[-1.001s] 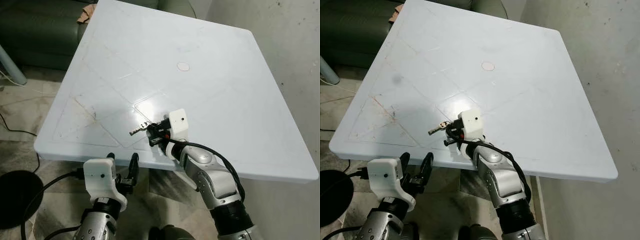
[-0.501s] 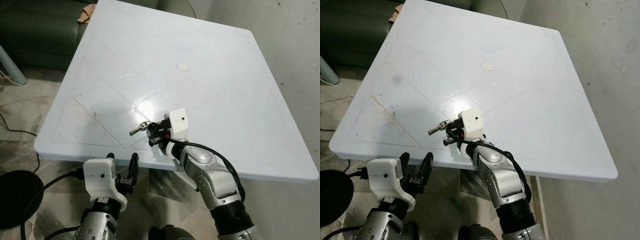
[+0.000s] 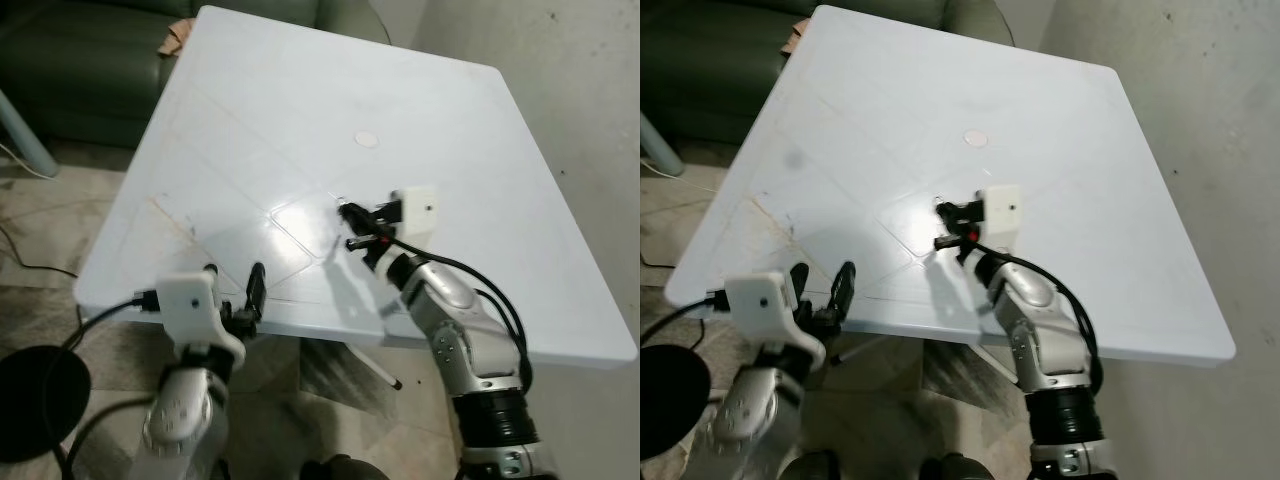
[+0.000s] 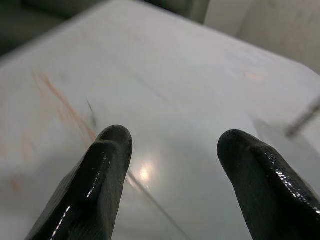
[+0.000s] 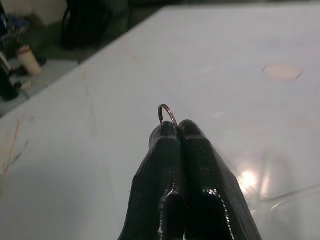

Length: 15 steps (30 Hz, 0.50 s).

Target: Hang keys on a hook

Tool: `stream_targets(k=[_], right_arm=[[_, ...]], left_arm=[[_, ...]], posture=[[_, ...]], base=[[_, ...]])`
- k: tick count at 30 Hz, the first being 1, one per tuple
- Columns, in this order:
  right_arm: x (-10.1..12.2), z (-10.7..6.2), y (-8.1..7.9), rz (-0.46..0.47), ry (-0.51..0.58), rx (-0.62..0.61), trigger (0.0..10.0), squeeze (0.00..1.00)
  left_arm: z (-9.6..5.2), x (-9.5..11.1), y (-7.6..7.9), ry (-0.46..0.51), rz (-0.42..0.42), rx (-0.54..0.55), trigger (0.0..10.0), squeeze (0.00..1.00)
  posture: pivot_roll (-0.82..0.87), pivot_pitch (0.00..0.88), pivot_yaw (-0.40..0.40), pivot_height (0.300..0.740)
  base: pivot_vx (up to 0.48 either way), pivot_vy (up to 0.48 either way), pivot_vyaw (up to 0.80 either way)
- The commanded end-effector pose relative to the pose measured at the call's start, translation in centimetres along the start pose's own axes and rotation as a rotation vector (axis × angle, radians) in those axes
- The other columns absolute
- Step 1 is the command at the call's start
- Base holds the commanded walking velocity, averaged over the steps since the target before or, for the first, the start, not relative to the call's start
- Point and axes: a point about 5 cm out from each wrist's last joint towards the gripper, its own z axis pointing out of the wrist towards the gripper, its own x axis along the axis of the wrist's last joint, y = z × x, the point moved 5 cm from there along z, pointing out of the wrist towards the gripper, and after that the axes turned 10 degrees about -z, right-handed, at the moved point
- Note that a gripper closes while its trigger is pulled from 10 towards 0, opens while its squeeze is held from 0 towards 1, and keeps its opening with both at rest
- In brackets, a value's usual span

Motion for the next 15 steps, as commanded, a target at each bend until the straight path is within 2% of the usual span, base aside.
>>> stream_targets(k=[1,5,7,10,11,15], right_arm=[[1.4,-0.6,1.2,-0.018,0.073,-0.041,10.0,0.00],[2.0,-1.1,2.5,-0.024,0.112,-0.098,10.0,0.00],[2.3,-1.3,3.1,-0.026,0.133,-0.123,10.0,0.00],[2.8,-1.5,3.5,-0.022,0.171,-0.132,10.0,0.00],[2.9,-1.5,3.7,-0.038,0.176,-0.138,10.0,0.00],[2.8,-1.6,4.0,-0.052,0.182,-0.141,10.0,0.00]], left_arm=[[0.3,-0.2,-0.6,-0.003,0.020,0.024,10.0,0.00],[1.6,0.9,-1.8,0.037,0.077,0.039,10.0,0.00],[2.5,1.7,-2.8,0.056,0.080,0.056,10.0,0.00],[2.9,2.4,-3.1,0.085,0.090,0.038,10.0,0.00],[3.1,2.9,-3.5,0.100,0.123,0.030,10.0,0.00],[3.2,3.2,-4.0,0.111,0.142,0.016,10.0,0.00]], posture=[[0.03,0.041,-0.130,0.724],[0.02,0.009,-0.119,0.724],[0.01,0.000,-0.112,0.724],[0.01,0.000,-0.106,0.724],[0.00,0.000,-0.105,0.724],[0.00,0.000,-0.102,0.724]], base=[[0.000,0.000,0.00],[0.000,0.000,0.00],[0.000,0.000,0.00],[0.000,0.000,0.00],[0.000,0.000,0.00],[0.000,0.000,0.00]])
